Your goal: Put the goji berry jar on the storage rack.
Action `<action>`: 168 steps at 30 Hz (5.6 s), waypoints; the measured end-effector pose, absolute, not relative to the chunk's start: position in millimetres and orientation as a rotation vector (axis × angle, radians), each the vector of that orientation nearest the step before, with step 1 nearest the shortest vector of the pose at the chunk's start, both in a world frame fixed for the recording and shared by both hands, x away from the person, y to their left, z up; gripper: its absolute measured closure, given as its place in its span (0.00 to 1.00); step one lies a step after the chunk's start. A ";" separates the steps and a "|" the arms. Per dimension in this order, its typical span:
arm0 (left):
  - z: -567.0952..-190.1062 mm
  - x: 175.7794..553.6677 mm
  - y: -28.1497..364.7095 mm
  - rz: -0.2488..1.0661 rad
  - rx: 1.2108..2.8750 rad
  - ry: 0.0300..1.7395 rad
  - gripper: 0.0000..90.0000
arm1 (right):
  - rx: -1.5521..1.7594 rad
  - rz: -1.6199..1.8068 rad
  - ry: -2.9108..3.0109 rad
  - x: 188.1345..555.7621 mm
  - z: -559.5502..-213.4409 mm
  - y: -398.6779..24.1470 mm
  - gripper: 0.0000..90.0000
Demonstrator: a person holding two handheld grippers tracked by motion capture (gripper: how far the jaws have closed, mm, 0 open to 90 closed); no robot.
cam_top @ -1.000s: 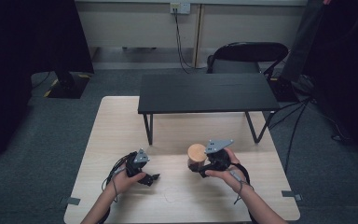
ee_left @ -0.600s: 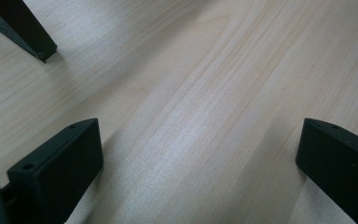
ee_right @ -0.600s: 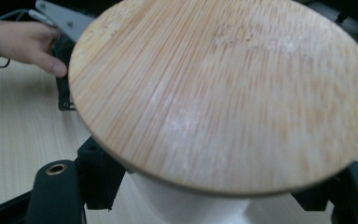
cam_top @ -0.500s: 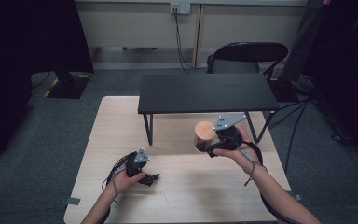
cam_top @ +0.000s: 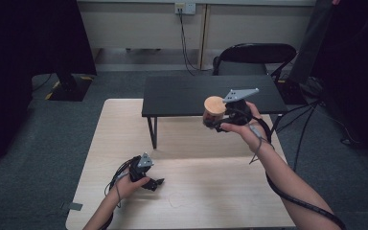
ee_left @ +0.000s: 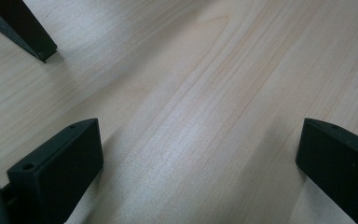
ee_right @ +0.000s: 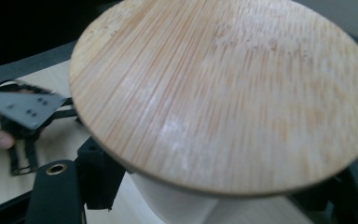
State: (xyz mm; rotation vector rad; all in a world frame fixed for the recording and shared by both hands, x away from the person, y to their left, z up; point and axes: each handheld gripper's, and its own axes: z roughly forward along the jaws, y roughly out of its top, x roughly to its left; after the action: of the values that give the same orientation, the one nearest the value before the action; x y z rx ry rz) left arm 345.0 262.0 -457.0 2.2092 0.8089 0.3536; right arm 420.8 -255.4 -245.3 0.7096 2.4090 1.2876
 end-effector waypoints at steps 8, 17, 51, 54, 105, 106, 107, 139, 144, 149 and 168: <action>-456.9 345.1 262.0 0.354 2.210 0.808 0.00 | 0.810 1.235 2.363 446.9 -240.5 -242.9 0.29; -457.0 345.0 261.9 0.354 2.210 0.809 0.00 | 0.875 1.207 2.335 467.7 -241.5 -234.2 0.29; -456.9 345.1 261.9 0.354 2.210 0.809 0.00 | 0.943 1.285 2.265 471.3 -252.7 -232.5 0.07; -456.9 345.1 261.9 0.354 2.210 0.808 0.00 | 0.931 1.269 2.268 466.5 -252.5 -232.7 0.02; -456.9 345.3 262.1 0.356 2.214 0.804 0.00 | 0.716 1.413 2.465 350.9 -372.4 -292.0 0.00; -456.9 345.3 262.1 0.356 2.214 0.804 0.00 | 0.714 1.413 2.468 349.8 -375.8 -292.5 0.00; -456.9 345.3 262.1 0.356 2.214 0.804 0.00 | 0.713 1.411 2.473 348.8 -378.6 -293.2 0.00; -456.9 345.3 262.1 0.356 2.214 0.804 0.00 | 0.734 1.326 2.524 324.9 -439.3 -315.9 0.00; -456.9 345.3 262.1 0.356 2.214 0.804 0.00 | 0.736 1.315 2.528 323.6 -443.7 -319.6 0.00; -456.9 345.3 262.1 0.356 2.214 0.804 0.00 | 0.748 1.310 2.529 321.3 -447.1 -322.1 0.00; -456.9 345.3 262.1 0.356 2.214 0.804 0.00 | 0.738 1.238 2.591 321.5 -451.4 -323.9 0.00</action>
State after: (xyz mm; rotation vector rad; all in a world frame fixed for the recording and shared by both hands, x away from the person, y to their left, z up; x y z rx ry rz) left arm 345.3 262.1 -456.9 2.2138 0.8038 0.3564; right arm 321.5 -323.9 -451.4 0.7385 2.5911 1.2379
